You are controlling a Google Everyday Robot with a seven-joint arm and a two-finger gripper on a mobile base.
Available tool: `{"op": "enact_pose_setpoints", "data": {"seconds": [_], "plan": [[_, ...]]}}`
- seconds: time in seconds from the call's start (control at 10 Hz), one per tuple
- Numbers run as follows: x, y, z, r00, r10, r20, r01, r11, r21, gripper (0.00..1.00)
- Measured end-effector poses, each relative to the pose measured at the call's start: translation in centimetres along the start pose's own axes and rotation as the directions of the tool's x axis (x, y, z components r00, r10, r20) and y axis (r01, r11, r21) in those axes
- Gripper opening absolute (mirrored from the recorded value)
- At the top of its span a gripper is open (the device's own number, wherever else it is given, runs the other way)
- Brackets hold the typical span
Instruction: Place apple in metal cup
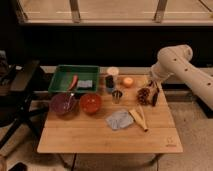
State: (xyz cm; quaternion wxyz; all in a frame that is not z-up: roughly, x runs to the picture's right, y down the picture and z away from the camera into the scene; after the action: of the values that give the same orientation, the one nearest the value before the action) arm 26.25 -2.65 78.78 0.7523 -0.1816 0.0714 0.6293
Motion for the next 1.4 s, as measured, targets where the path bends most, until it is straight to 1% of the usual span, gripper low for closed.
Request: {"op": "enact_pose_setpoints", "data": {"seconds": [0.5, 0.7, 0.8, 0.9, 1.1, 1.2, 1.4], "plan": [[-0.1, 0.0, 0.0, 1.000, 0.000, 0.003, 0.000, 1.000, 0.000, 0.75], [-0.5, 0.1, 0.7, 0.999, -0.007, 0.040, 0.007, 1.000, 0.005, 0.75], [-1.2, 0.3, 1.8, 0.998, -0.011, 0.064, 0.011, 1.000, 0.005, 0.75], [-1.6, 0.6, 2.7, 0.997, -0.016, 0.073, 0.015, 1.000, 0.009, 0.75], [-2.2, 0.9, 5.2, 0.996, -0.032, 0.080, 0.031, 0.999, 0.025, 0.75], [-2.9, 1.2, 6.7, 0.995, -0.045, 0.084, 0.042, 0.999, 0.032, 0.75], [-4.4, 1.1, 8.3, 0.994, -0.047, 0.096, 0.044, 0.998, 0.037, 0.75]]}}
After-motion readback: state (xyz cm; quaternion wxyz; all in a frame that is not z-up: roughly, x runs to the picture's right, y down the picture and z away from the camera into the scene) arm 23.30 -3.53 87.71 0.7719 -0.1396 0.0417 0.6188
